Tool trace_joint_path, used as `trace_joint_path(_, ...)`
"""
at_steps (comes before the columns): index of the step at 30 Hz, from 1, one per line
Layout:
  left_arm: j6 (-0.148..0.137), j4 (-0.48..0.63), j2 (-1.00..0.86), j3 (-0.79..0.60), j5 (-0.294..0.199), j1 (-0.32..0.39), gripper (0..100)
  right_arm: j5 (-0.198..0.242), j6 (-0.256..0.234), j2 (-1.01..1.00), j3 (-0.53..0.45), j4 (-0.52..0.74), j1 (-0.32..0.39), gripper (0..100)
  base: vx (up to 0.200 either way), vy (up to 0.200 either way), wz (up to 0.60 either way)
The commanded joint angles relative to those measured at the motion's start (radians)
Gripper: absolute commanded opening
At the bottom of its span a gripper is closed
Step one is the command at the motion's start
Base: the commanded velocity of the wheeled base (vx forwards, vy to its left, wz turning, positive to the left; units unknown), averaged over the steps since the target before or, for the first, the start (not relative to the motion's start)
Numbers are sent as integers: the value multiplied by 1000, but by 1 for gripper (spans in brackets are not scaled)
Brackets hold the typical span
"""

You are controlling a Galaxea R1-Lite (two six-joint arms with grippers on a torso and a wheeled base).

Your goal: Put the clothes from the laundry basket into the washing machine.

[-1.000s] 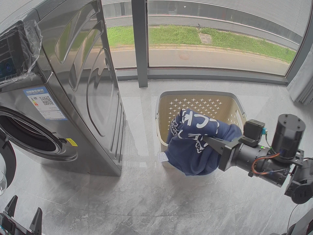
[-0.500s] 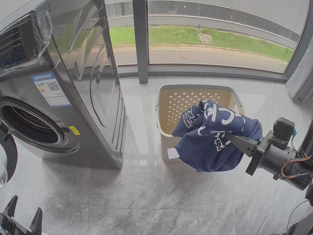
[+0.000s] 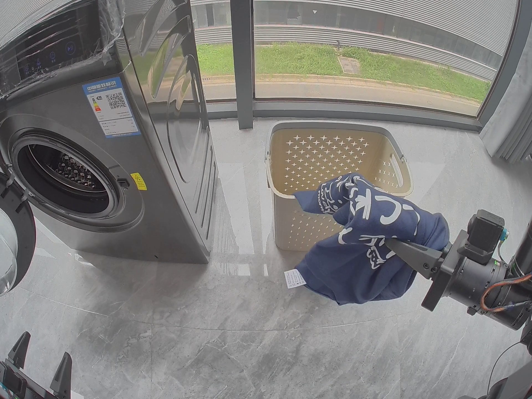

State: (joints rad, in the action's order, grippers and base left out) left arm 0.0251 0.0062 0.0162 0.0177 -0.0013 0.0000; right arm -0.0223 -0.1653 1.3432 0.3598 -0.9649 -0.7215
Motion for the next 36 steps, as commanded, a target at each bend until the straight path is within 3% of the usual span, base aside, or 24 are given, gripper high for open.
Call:
trace_joint_path(1, 3, 0, -12, -15, 0, 0, 100, 2, 0, -10, -4, -2, 4, 0, 0, 0, 0)
trace_joint_path(36, 3, 1, -12, -15, 0, 0, 100, 15, 1, -10, 2, -15, -12, 0, 0, 200, 0)
